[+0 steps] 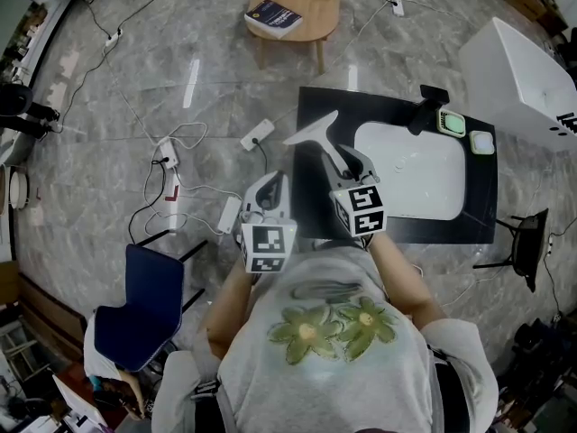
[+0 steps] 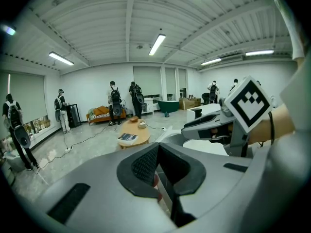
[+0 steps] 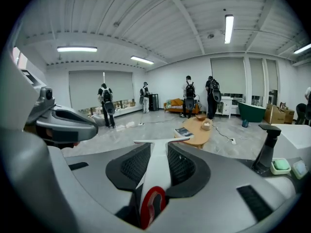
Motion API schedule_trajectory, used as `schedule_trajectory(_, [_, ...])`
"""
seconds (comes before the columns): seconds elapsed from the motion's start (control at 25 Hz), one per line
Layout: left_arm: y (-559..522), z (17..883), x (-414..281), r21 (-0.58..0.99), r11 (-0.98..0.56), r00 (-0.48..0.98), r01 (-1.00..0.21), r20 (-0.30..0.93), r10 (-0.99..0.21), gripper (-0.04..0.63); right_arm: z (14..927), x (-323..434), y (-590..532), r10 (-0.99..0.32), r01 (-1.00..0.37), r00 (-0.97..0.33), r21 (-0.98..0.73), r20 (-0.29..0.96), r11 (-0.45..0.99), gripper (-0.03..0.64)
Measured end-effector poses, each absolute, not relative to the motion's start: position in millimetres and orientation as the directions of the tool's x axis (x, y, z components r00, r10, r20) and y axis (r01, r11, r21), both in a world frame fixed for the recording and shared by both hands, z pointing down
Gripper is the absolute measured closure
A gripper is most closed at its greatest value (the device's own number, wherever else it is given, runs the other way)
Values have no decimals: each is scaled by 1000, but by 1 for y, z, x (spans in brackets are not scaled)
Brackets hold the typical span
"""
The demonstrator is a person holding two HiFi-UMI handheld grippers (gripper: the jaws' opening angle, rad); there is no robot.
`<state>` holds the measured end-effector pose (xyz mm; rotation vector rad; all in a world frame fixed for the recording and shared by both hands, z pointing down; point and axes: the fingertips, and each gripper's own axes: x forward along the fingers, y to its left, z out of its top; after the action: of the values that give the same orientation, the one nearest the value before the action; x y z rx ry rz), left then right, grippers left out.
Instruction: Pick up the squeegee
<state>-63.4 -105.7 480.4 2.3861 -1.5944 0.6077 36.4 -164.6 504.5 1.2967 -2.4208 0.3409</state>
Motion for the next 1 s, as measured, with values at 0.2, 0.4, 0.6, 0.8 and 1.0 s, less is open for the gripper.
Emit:
schedule_trajectory(0.2, [-110, 477, -65, -60, -385, 323, -921, 434, -841, 586, 477, 34, -159, -761, -828, -532, -42, 371, 559, 497])
schedule_trajectory(0.4, [-110, 473, -68, -65, -371, 311, -926, 423, -851, 586, 454, 35, -151, -774, -823, -546, -31, 321, 567, 497])
schedule_trajectory(0.6, [-109, 473, -68, -68, -363, 304, -929, 418, -856, 586, 436, 42, -143, -790, -828, -546, -37, 279, 560, 497])
schedule_trajectory(0.8, [-110, 471, -68, -71, -362, 302, -929, 416, -858, 586, 419, 53, -139, -811, -840, -535, -45, 236, 541, 497])
schedule_trajectory(1.0, [-110, 468, -65, -79, -372, 310, -925, 410, -858, 586, 406, 61, -134, -824, -845, -528, -22, 205, 535, 497])
